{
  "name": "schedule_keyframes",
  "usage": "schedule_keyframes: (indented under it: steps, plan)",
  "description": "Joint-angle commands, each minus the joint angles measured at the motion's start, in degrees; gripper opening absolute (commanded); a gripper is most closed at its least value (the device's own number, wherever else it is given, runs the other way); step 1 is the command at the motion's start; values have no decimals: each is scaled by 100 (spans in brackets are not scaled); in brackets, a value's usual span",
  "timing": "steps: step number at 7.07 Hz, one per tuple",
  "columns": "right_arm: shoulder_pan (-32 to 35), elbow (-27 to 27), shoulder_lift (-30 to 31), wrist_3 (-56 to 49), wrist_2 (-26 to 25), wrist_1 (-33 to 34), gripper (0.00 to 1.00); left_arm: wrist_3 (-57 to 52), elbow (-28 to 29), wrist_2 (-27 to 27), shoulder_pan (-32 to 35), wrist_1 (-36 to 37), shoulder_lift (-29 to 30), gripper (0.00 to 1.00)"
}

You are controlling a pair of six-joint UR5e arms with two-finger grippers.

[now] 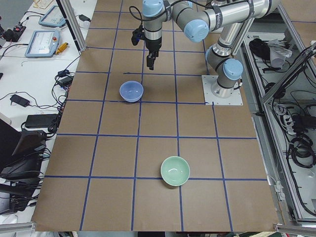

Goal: Stack green bowl on blue bowl
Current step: 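Swing the left gripper back toward the robot, away from the blue bowl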

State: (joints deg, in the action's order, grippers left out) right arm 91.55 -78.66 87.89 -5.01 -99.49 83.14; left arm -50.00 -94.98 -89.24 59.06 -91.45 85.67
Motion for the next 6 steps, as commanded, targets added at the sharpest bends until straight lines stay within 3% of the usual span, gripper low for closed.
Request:
schedule_keyframes:
  steps: [1,3,6]
  plan:
    - [3,0,0,0,0,0,100,-1375,-73,-137,-770,4,20,100]
    - [3,0,0,0,0,0,100,-2929,-91,-216,-1735,196,247,100]
    - [3,0,0,0,0,0,100,-5275,-187,-216,-2581,933,782,100]
